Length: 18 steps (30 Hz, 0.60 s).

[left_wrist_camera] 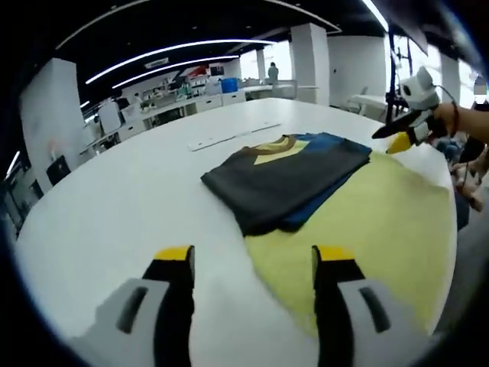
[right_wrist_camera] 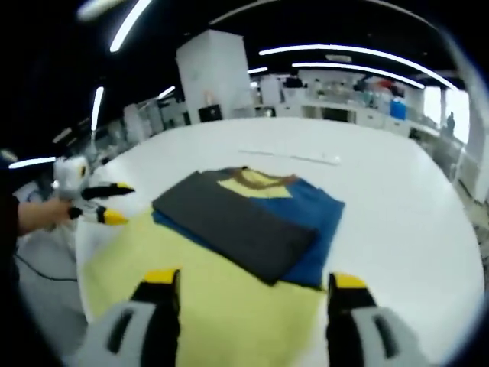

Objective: Fold the garment on the visible template until the final outline fits inside the template.

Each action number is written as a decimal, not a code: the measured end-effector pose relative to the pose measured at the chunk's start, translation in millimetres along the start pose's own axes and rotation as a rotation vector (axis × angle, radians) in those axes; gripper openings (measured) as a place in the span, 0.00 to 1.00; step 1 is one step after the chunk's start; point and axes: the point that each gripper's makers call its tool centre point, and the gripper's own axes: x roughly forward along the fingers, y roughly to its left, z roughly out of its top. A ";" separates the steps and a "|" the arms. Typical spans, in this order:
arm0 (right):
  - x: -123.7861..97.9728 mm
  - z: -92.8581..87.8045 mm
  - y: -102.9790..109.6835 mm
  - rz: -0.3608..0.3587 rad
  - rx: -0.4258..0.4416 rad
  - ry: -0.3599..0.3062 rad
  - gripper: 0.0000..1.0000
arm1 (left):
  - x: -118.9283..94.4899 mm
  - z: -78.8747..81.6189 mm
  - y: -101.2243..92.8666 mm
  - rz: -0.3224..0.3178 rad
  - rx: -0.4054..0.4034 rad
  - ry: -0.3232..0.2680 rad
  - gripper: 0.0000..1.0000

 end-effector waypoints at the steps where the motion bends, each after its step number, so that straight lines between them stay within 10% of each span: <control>1: -2.7 -2.2 2.0 0.008 -0.014 0.007 0.80 | -2.7 0.4 0.6 0.000 0.001 -0.004 0.71; 18: -58.2 -39.7 48.2 0.167 -0.130 0.115 0.92 | -42.2 -3.5 -42.0 -0.123 0.023 -0.001 0.99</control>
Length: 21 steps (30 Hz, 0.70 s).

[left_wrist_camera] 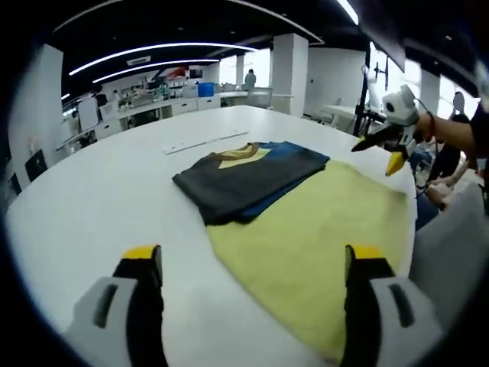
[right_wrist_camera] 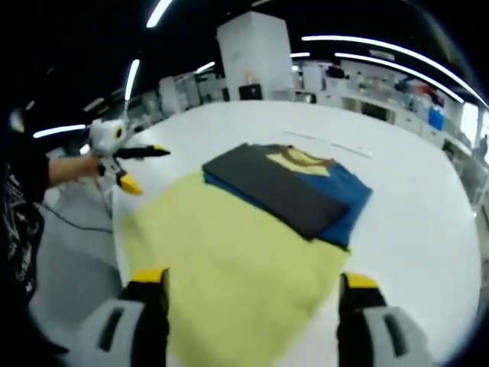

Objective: Fold the garment on the visible template until the final outline fits inside the template.

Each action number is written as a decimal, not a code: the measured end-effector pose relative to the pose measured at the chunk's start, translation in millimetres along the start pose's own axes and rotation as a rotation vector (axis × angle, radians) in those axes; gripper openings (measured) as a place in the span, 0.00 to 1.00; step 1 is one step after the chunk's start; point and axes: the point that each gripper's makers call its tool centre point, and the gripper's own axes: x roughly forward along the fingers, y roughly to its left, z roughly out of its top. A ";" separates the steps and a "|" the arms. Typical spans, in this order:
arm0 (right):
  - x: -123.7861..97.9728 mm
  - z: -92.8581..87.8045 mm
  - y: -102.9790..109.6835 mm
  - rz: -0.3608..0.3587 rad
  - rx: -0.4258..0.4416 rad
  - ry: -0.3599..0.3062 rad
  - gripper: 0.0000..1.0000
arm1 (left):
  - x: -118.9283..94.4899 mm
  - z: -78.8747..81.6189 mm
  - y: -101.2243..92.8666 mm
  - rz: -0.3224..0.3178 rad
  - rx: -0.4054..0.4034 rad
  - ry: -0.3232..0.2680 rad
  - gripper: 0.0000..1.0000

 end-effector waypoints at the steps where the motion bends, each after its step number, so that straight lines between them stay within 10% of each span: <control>1: -1.4 -2.2 2.1 0.004 -0.004 0.004 0.93 | -2.0 -0.1 -2.5 -0.004 0.003 0.001 0.99; 21: -19.9 -59.0 39.6 0.056 -0.039 0.101 0.89 | -27.7 -36.8 -55.3 -0.160 0.053 0.089 0.89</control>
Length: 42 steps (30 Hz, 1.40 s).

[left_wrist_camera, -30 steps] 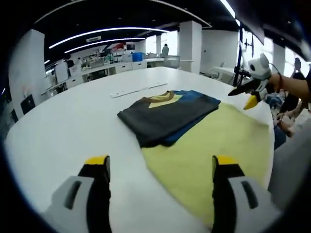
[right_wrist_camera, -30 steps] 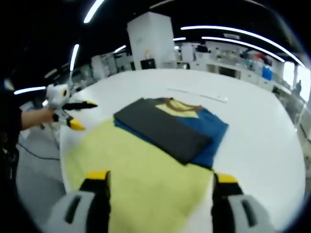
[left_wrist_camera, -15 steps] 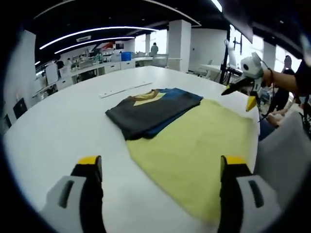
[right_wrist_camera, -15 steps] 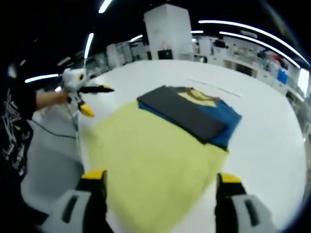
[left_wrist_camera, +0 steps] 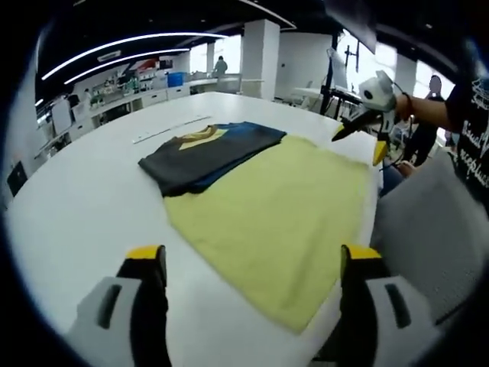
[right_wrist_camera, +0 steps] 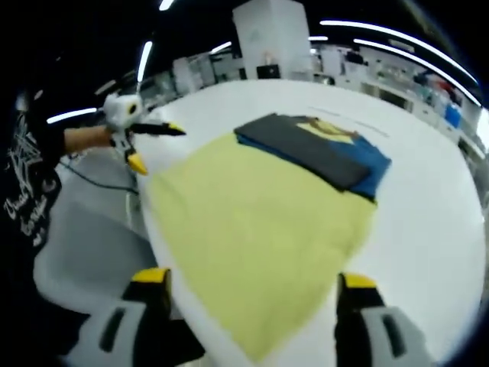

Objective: Fold the garment on the visible template until the final outline fits inside the template.

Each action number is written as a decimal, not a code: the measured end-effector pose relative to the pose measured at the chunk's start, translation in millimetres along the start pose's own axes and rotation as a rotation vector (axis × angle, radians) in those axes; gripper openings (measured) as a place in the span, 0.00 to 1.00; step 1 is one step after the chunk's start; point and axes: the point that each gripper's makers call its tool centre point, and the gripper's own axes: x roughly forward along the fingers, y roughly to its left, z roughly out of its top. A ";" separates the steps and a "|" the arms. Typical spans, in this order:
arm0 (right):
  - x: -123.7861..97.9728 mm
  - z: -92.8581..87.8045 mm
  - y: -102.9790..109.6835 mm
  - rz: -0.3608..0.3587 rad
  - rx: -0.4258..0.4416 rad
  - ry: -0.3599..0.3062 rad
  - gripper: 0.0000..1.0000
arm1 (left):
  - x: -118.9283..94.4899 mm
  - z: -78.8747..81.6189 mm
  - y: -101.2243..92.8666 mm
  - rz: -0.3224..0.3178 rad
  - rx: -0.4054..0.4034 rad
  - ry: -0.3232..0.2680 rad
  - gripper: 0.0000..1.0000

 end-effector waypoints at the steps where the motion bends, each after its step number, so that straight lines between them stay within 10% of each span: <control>1: 0.0 -1.0 0.4 -0.002 -0.004 0.000 0.89 | -0.2 -1.3 -3.3 -0.006 -0.001 0.003 0.88; 22: 0.9 -44.5 5.1 0.003 -0.169 0.099 0.61 | 2.5 -34.2 -43.3 -0.093 0.085 0.123 0.44; 42: 2.1 -50.2 -6.5 -0.029 -0.247 0.152 0.38 | 5.7 -47.3 -37.4 -0.096 0.184 0.184 0.34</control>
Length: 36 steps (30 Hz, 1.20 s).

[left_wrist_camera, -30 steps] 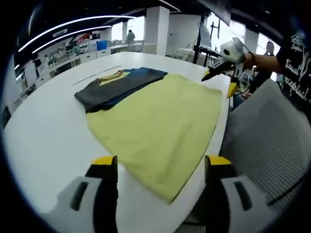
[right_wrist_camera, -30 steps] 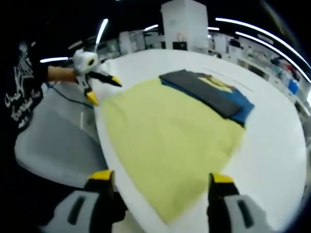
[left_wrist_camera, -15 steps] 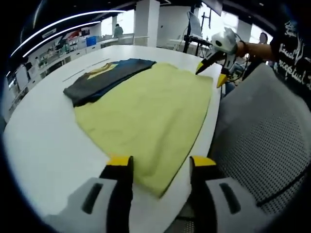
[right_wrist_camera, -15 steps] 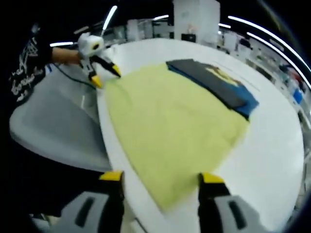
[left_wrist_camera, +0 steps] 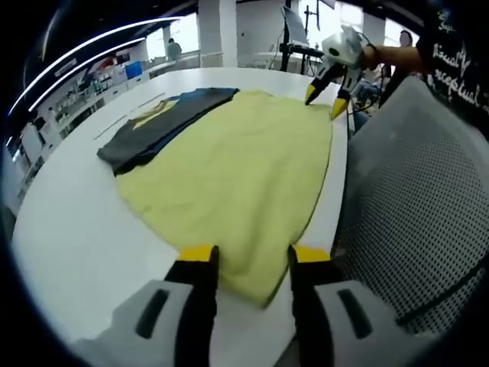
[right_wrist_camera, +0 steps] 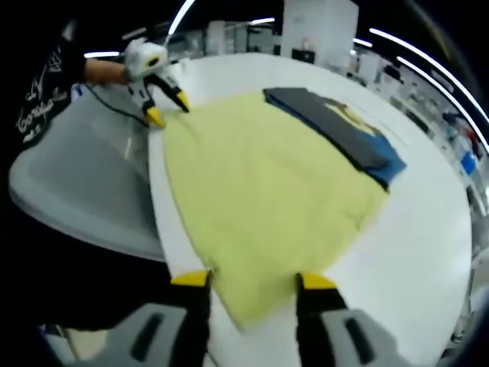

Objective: Fold the garment on the visible template until the final outline fits inside the template.

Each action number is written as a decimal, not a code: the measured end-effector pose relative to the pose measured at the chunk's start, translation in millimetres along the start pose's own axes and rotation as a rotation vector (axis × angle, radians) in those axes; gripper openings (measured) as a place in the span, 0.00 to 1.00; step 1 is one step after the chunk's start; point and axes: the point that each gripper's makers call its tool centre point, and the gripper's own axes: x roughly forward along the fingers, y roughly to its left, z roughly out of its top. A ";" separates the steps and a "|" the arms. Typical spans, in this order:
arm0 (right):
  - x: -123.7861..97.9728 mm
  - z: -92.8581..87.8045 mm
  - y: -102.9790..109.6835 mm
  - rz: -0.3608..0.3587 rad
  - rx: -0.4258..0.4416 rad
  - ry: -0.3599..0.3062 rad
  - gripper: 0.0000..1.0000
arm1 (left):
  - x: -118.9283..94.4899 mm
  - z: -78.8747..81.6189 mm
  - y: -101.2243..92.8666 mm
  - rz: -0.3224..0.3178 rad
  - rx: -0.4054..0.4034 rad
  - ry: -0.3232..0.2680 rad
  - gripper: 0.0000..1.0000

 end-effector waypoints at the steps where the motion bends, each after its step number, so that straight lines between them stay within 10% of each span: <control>1: -0.2 0.1 -1.3 -0.004 0.005 -0.004 0.37 | 0.0 -0.5 0.5 0.003 -0.001 0.003 0.33; 13: 0.2 -1.3 -16.7 -0.054 0.049 -0.020 0.02 | 8.4 5.6 7.1 0.046 0.024 0.017 0.13; 36: -17.4 4.7 -13.7 -0.049 0.161 -0.085 0.00 | -12.9 12.0 10.4 0.107 0.043 0.022 0.01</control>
